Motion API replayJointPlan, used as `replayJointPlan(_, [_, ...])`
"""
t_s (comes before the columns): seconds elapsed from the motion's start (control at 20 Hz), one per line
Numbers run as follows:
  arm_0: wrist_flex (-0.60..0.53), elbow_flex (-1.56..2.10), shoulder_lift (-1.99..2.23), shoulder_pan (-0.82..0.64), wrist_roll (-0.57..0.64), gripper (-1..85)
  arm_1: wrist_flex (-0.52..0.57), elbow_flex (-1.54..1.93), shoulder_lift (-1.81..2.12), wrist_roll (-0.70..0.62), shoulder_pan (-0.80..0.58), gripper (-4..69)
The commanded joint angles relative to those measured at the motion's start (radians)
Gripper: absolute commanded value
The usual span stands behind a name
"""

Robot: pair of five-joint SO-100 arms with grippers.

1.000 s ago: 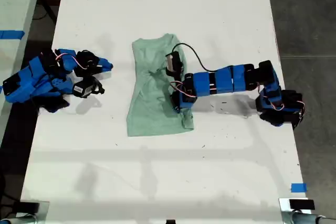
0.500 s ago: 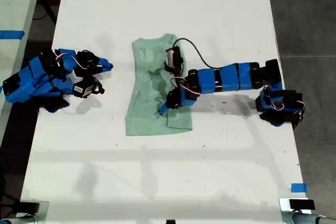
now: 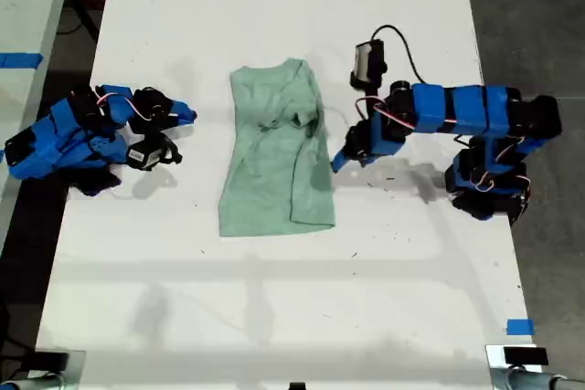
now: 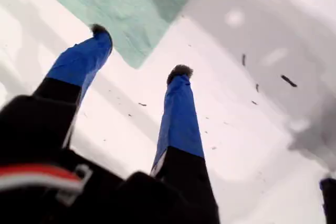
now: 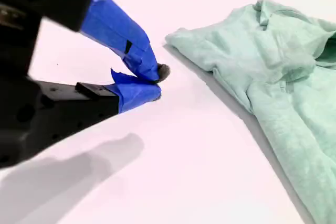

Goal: Fold t shirt

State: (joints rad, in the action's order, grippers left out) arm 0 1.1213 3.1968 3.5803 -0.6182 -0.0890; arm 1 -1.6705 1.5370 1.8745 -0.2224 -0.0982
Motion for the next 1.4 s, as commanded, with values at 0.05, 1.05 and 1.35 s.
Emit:
replayJointPlan(0.05, [-0.023,0.012,0.006,-0.003,-0.009,-0.1,0.163,0.528,0.426,0.048,-0.046,16.3])
replayJointPlan(1.05, [-0.021,0.008,0.006,-0.003,-0.012,3.5,0.288,1.551,1.626,-0.152,-0.12,1.9])
replayJointPlan(1.35, [-0.021,0.012,0.006,-0.032,-0.018,-0.1,0.29,1.551,1.626,-0.104,-0.095,1.5])
